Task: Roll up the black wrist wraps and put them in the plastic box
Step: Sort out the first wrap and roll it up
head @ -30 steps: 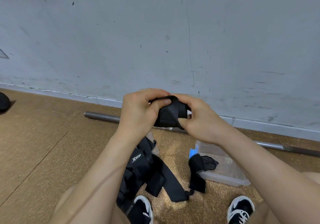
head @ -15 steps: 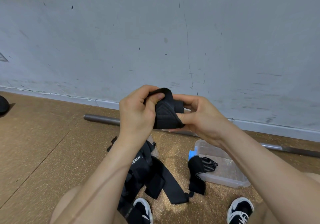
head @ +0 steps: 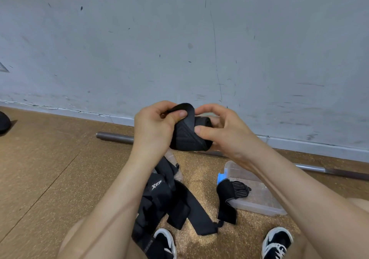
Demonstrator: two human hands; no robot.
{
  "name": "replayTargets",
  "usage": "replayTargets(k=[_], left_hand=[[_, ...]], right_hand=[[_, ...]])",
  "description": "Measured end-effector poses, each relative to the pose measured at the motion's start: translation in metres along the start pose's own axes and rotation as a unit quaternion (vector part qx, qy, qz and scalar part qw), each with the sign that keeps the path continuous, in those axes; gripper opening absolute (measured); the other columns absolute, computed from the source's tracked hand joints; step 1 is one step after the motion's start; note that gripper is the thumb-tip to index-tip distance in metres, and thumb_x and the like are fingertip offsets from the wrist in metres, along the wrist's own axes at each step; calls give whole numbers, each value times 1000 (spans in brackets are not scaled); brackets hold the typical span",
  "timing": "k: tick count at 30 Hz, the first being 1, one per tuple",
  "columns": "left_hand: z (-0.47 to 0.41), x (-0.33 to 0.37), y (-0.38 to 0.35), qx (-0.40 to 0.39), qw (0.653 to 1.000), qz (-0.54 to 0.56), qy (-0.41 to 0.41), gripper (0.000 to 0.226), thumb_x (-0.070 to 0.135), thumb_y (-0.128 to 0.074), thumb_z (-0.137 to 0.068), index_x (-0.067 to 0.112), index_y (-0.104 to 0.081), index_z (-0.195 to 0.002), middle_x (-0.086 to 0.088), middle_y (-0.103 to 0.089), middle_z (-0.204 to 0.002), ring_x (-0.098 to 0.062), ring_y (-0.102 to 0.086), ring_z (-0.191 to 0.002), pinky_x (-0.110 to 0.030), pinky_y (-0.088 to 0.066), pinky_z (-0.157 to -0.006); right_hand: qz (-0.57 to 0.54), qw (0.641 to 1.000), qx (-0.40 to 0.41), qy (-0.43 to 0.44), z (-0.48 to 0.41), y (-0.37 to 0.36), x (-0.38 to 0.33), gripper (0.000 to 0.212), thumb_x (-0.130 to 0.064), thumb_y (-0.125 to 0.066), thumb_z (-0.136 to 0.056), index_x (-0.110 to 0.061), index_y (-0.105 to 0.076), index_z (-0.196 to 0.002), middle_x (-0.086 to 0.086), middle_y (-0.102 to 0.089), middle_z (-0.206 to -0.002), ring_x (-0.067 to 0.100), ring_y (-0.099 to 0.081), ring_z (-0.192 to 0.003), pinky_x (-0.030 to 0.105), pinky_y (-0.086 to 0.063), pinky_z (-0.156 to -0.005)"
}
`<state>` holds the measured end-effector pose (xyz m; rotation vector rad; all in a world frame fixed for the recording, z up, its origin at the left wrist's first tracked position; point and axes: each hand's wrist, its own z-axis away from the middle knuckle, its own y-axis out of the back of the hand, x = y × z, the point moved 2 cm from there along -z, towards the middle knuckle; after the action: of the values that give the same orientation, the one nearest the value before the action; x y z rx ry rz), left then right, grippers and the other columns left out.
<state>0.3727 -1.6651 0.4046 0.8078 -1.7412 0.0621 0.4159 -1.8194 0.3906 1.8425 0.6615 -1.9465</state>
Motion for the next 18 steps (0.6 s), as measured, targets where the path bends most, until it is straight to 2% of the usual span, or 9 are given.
replayTargets(k=[3,6,9,11,13,14,16,18], left_hand=[[0,-1,2,-12,998,35,40,24,8,-75,-83,30,-74,-73,8,-75,-73,-14,-71,-77,-36,-59,-77],[2,-1,1,-12,998,50,44,24,7,-76,-82,30,-75,-74,8,-75,-75,-13,-72,-79,-35,-59,-79],[3,-3,2,-19,997,60,47,24,7,-79,-79,29,-73,-72,8,-74,-75,-11,-70,-79,-30,-56,-77],[3,-6,1,-21,996,63,55,20,9,-82,-75,26,-70,-73,7,-72,-77,-14,-69,-84,-32,-54,-79],[1,-12,1,-25,991,92,96,24,19,-84,-66,24,-66,-82,2,-70,-92,-21,-67,-96,-39,-54,-83],[1,-14,1,-39,981,128,139,32,24,-82,-63,23,-64,-90,-2,-68,-103,-23,-65,-101,-40,-55,-80],[3,-16,-3,-111,937,232,239,48,28,-76,-66,20,-62,-111,-9,-66,-118,-26,-67,-101,-46,-58,-77],[9,-13,-9,-195,888,306,284,52,29,-70,-75,17,-61,-125,-13,-68,-121,-31,-69,-103,-57,-56,-86]], right_hand=[[70,997,3,21,2,1,-6,38,4,-65,-87,-22,-47,-109,2,-72,-106,21,-65,-82,51,-57,-82],[131,990,13,58,3,2,-10,42,2,-69,-84,-26,-46,-106,-8,-70,-110,15,-67,-89,43,-56,-84],[178,980,16,89,4,1,-12,47,0,-70,-79,-34,-45,-100,-12,-68,-113,16,-67,-97,40,-56,-87],[195,975,17,106,4,1,-13,51,1,-68,-75,-37,-42,-96,-12,-68,-115,16,-66,-97,41,-56,-85],[190,974,15,125,6,0,-14,52,1,-66,-70,-37,-40,-95,-12,-69,-115,15,-66,-98,41,-56,-82],[183,974,14,133,6,0,-15,52,-2,-66,-67,-37,-40,-94,-12,-69,-115,15,-66,-99,40,-56,-80],[167,975,9,146,6,-1,-15,50,-6,-63,-62,-37,-40,-94,-11,-69,-114,16,-65,-101,40,-56,-78],[137,977,7,161,6,-2,-15,47,-7,-60,-61,-32,-42,-96,-8,-69,-112,18,-64,-103,41,-56,-81]])
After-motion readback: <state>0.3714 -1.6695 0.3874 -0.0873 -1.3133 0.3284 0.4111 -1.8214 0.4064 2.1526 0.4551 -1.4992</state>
